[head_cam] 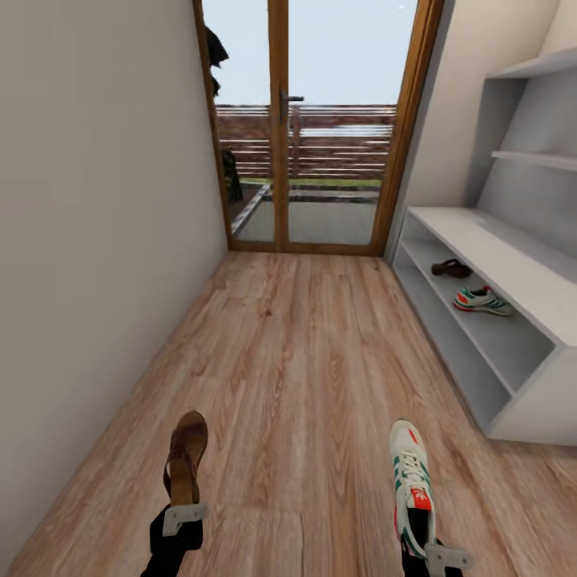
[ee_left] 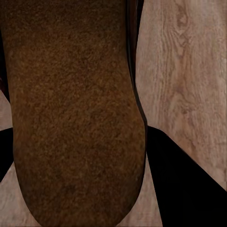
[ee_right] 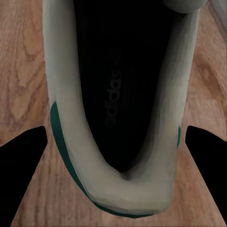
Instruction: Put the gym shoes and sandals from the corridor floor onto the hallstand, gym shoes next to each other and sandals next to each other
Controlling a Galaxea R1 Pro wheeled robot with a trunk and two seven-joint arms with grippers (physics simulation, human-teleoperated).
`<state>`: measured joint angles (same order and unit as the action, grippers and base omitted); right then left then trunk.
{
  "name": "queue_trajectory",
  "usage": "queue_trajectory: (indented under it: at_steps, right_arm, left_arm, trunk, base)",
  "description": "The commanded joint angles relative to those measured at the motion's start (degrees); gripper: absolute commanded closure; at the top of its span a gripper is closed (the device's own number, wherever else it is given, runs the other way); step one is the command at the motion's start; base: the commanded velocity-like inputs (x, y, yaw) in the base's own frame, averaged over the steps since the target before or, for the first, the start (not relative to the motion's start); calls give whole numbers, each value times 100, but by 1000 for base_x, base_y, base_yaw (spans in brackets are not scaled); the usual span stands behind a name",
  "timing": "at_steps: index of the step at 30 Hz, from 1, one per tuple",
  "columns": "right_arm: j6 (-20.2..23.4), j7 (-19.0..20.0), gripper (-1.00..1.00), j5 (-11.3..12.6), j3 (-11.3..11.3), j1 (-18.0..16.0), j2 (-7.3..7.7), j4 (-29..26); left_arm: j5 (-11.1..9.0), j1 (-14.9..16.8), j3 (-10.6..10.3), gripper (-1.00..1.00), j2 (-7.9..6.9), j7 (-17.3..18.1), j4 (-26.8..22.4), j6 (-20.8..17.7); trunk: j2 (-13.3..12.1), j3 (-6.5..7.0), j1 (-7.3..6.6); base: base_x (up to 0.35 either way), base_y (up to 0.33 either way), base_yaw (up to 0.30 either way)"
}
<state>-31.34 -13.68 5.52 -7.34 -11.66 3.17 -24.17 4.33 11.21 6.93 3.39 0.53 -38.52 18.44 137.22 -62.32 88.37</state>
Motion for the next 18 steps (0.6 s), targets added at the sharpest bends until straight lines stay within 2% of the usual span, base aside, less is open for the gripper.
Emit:
queue_trajectory:
  at_steps: [1, 18]
  right_arm:
    - [-21, -28, 100, 54, -48, -3, 4, 0]
    - [-25, -39, 100, 61, -49, -3, -18, -7]
  left_arm:
    - [59, 4, 28, 100, 8, 0, 3, 19]
    - [59, 4, 74, 100, 6, 0, 3, 19]
  trunk:
    - [2, -4, 2]
    - [2, -4, 2]
  base:
    - [309, 194, 0]
    - [309, 184, 0]
